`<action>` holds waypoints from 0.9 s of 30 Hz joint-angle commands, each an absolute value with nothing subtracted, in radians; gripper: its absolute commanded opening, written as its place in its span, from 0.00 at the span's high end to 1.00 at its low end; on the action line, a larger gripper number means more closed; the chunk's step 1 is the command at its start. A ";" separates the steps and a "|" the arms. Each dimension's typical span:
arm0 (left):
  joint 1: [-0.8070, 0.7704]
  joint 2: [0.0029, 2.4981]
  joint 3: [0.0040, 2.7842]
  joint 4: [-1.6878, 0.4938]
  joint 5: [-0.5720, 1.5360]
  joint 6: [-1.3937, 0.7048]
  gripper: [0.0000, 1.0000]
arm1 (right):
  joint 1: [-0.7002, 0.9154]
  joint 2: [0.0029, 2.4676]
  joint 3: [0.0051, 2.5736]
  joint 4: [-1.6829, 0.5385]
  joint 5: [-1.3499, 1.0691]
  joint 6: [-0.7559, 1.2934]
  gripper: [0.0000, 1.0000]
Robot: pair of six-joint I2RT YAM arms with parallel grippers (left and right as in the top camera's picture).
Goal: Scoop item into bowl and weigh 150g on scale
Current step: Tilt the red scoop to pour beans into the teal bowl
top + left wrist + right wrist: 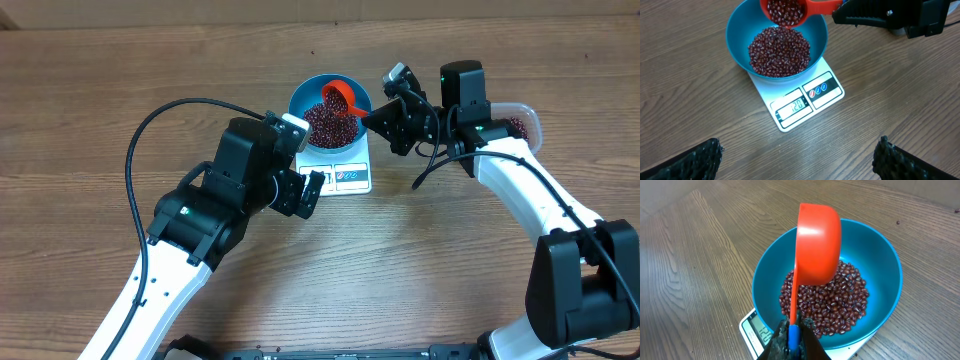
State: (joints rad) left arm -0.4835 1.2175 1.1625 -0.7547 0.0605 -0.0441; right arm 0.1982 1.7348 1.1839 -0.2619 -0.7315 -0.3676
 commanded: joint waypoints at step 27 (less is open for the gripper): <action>-0.478 1.222 1.153 -0.752 0.068 -0.022 0.01 | 0.204 1.745 1.183 -0.255 -0.696 -0.533 0.96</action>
State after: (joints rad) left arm -0.4835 1.2175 1.1625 -0.7551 0.0605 -0.0441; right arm 0.1982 1.7348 1.1839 -0.2619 -0.6987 -0.5247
